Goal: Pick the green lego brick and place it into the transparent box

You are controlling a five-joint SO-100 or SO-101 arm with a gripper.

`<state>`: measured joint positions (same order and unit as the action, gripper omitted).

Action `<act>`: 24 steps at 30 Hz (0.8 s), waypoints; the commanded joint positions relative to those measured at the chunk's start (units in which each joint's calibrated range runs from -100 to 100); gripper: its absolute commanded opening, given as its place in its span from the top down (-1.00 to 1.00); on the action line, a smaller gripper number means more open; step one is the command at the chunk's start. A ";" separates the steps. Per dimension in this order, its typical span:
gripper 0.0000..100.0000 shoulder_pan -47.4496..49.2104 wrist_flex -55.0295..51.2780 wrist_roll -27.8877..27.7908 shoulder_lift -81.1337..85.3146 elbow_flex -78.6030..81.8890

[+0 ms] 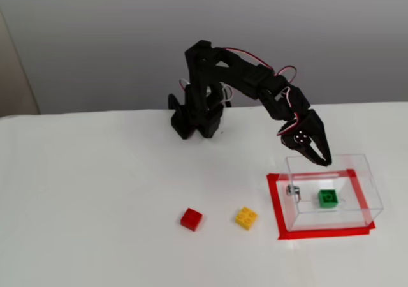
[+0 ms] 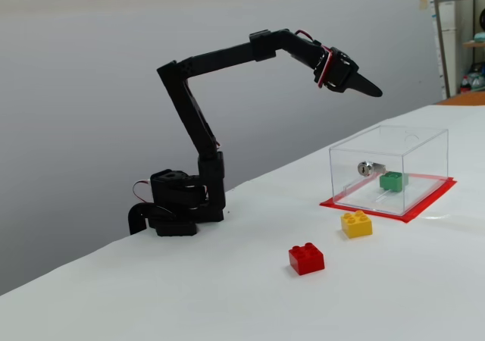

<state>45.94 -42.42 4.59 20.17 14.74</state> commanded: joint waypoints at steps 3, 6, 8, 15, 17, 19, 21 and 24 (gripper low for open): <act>0.97 -7.38 -0.32 -0.16 11.35 6.96; 0.97 -12.19 -0.32 -0.16 16.87 12.39; 0.97 -15.66 -0.32 -0.16 20.94 15.82; 0.97 -28.01 -0.32 -0.21 33.76 24.23; 0.97 -31.26 -0.32 -0.21 36.47 26.13; 0.97 -34.44 -0.32 -0.21 38.85 28.03; 0.97 -37.92 -0.32 -0.21 41.22 29.93; 0.97 -42.43 -0.32 -0.21 45.21 33.00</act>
<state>7.48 -42.42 4.59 61.78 46.60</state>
